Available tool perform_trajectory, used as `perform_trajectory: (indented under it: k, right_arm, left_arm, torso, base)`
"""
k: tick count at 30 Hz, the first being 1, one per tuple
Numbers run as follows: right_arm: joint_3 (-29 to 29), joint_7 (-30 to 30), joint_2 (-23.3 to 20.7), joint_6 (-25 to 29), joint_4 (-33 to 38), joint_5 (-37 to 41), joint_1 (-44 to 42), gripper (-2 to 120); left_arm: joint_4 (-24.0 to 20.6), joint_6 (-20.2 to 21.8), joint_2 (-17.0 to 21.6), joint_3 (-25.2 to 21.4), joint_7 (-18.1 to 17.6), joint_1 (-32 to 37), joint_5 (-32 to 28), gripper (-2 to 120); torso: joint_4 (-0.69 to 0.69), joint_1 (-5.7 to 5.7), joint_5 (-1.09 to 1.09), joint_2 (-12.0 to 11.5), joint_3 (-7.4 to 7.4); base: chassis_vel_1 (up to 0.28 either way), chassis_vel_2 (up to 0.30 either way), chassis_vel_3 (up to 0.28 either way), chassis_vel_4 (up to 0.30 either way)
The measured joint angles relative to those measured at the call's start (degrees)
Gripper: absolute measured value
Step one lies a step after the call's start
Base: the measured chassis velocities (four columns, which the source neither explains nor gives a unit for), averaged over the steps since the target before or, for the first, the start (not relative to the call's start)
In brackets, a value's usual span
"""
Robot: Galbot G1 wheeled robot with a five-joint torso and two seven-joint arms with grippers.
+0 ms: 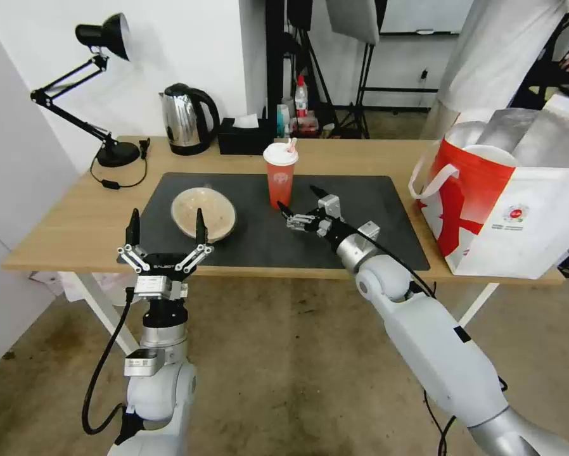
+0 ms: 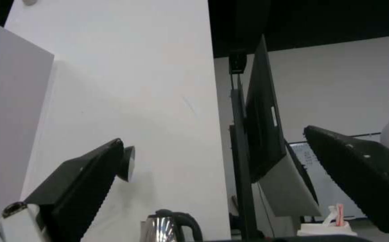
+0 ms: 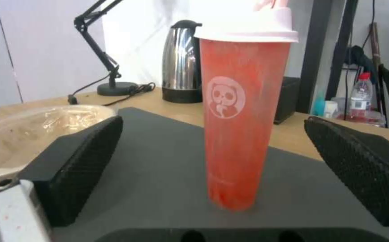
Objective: Pick up the trash from the table and place it into the takeout bag.
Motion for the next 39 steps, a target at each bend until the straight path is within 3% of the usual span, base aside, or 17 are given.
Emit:
perform_trajectory:
  k: [39]
  right_arm:
    - [-4.17, 0.22, 2.04, -0.34, -5.36, 0.12, 7.33, 100]
  left_arm:
    - [0.53, -0.10, -0.13, 0.12, 0.02, -0.53, 0.01, 100]
  torso:
    - [0.00, 0.00, 0.00, 0.00, 0.00]
  base:
    - [0.000, 0.000, 0.000, 0.000]
